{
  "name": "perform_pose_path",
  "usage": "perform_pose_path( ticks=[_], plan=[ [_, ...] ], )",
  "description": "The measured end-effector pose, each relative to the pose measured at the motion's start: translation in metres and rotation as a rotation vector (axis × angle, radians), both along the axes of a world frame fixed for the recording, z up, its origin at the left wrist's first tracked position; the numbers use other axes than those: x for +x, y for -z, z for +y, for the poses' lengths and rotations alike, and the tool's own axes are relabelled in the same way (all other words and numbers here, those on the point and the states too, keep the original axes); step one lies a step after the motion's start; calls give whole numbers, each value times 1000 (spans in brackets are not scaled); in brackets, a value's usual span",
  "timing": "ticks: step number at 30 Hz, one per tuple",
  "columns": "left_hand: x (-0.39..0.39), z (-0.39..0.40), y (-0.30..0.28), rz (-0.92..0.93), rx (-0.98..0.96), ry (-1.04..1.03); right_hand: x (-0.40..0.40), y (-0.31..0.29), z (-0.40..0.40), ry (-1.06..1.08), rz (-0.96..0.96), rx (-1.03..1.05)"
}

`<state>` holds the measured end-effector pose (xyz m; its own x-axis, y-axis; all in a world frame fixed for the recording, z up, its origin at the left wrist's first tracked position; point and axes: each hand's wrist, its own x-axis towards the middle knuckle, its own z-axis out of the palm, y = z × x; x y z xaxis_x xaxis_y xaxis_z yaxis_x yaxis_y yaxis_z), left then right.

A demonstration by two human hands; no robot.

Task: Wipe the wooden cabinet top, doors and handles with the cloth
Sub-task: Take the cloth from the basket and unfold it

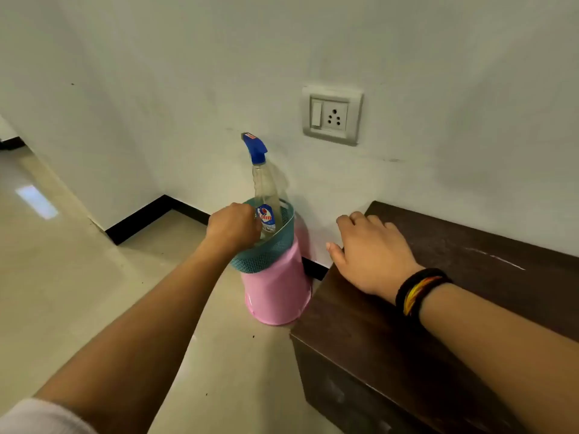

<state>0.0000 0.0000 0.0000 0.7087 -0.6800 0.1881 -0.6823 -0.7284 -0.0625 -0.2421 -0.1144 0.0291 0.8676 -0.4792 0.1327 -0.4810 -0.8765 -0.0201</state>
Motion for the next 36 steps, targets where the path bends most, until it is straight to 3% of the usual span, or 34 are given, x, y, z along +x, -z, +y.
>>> perform_pose_path(
  ticks=[8,18,25,32,34,36],
  plan=[
    [31,6,15,200,309,-79,18,11,5,12,47,-24],
    [33,-16,4,771,322,-59,19,14,3,1,83,-52],
    [42,-8,-2,653,445,-2,20,15,2,-4,65,-58],
    [36,-11,1,474,331,57,16,13,0,3,71,-54],
    [41,-9,-5,536,173,14,16,12,-1,3,71,-55],
    [49,-6,-15,687,-119,-41,15,11,-2,4,68,-54]
  ],
)
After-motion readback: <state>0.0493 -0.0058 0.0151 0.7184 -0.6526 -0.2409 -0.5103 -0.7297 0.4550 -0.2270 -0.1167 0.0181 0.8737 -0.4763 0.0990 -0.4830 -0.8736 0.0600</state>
